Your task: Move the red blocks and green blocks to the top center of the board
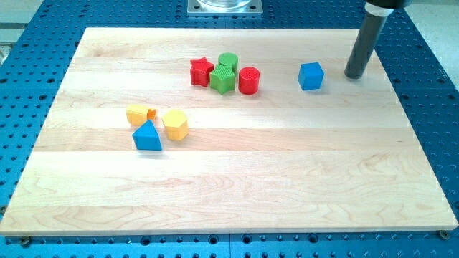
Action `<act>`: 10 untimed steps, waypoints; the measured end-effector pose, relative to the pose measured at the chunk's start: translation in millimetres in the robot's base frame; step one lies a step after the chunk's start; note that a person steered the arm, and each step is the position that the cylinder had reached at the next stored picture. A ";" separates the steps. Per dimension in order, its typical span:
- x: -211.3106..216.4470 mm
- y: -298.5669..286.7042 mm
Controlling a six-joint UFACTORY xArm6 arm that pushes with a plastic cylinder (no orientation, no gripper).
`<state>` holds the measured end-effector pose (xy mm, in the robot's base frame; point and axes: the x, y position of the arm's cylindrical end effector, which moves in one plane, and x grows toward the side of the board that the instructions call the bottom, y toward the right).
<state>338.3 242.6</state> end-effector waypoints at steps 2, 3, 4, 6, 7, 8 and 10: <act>71.7 -140.2; 41.7 -196.5; 7.4 -217.4; 1.6 -217.4; 11.3 -215.5; 23.0 -249.1; 16.4 -247.9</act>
<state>354.7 -5.3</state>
